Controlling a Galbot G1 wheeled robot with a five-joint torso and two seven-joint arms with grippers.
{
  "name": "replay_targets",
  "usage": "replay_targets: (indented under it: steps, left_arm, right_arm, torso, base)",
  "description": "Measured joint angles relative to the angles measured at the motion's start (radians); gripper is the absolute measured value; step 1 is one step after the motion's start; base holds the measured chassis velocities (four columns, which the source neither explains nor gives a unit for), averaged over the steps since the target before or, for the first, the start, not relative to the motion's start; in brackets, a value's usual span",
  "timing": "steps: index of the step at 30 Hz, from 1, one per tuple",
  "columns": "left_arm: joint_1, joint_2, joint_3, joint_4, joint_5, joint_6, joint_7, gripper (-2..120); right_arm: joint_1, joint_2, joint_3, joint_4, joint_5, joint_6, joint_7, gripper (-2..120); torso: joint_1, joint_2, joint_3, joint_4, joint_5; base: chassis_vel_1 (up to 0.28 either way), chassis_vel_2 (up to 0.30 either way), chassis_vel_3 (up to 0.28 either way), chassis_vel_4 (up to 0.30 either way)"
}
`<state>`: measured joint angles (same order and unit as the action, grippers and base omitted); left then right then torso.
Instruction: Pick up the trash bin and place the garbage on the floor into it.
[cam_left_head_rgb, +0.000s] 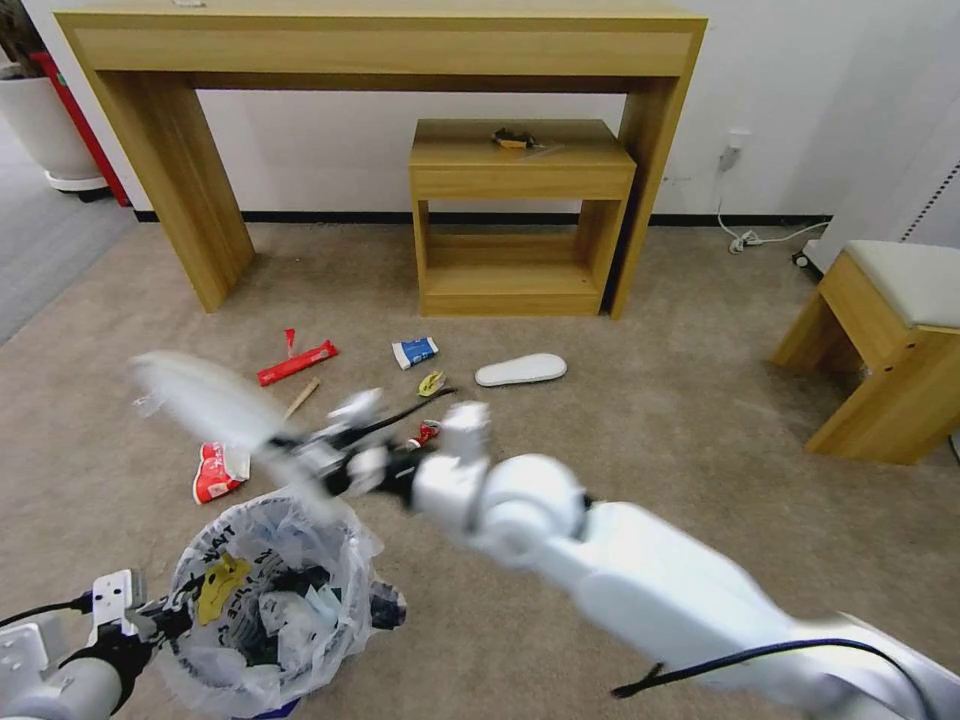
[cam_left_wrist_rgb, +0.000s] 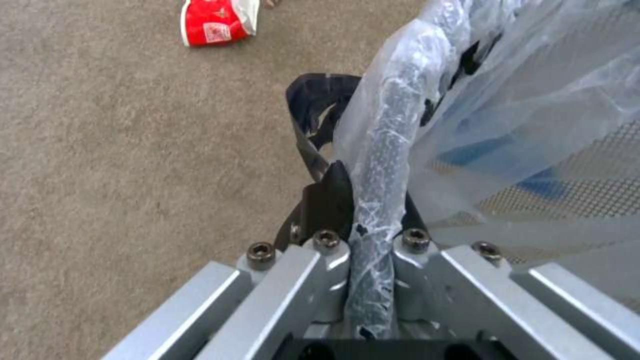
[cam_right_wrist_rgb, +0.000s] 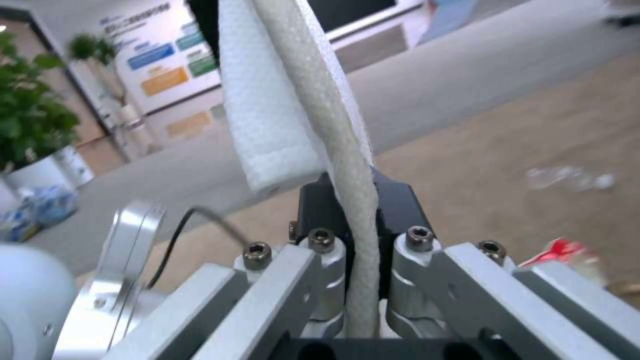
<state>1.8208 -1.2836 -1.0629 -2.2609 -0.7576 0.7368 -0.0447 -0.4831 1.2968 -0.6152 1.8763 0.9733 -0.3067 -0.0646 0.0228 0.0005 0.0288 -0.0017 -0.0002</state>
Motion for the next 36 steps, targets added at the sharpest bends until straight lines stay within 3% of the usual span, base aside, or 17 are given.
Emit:
replay_targets:
  steps: [10, 13, 22, 25, 36]
  left_arm:
    - [0.021, -0.021, -0.009, -0.034, -0.008, 0.000, -0.001, 1]
    - [0.021, -0.022, -0.008, -0.045, -0.007, 0.000, -0.006, 1]
    - [0.024, -0.027, -0.004, -0.069, -0.003, 0.000, -0.005, 1]
    - [0.030, -0.030, -0.005, -0.078, 0.001, -0.001, -0.005, 1]
    - [0.038, -0.037, -0.011, -0.091, 0.002, -0.001, -0.006, 1]
  right_arm:
    - [-0.061, 0.008, -0.050, -0.080, -0.174, 0.045, -0.038, 5]
    - [-0.081, -0.015, -0.038, -0.068, -0.195, 0.046, -0.042, 19]
    - [-0.131, -0.048, -0.008, -0.062, -0.262, 0.069, -0.042, 47]
    - [-0.146, -0.057, 0.011, -0.060, -0.277, 0.072, -0.042, 64]
    - [-0.172, -0.075, 0.033, -0.052, -0.317, 0.087, -0.048, 99]
  torso:
    - [0.000, 0.000, 0.000, -0.0002, 0.0003]
    - [0.000, 0.000, 0.000, -0.0002, 0.0004]
    - [0.000, 0.000, 0.000, -0.0004, 0.0005]
    - [0.000, 0.000, 0.000, -0.0003, 0.0005]
    - [0.000, 0.000, 0.000, -0.0002, 0.0006]
  base:
    - [0.000, 0.000, 0.000, 0.000]
    - [0.000, 0.000, 0.000, 0.000]
    - [0.000, 0.000, 0.000, 0.000]
    - [0.000, 0.000, 0.000, 0.000]
    - [0.000, 0.000, 0.000, 0.000]
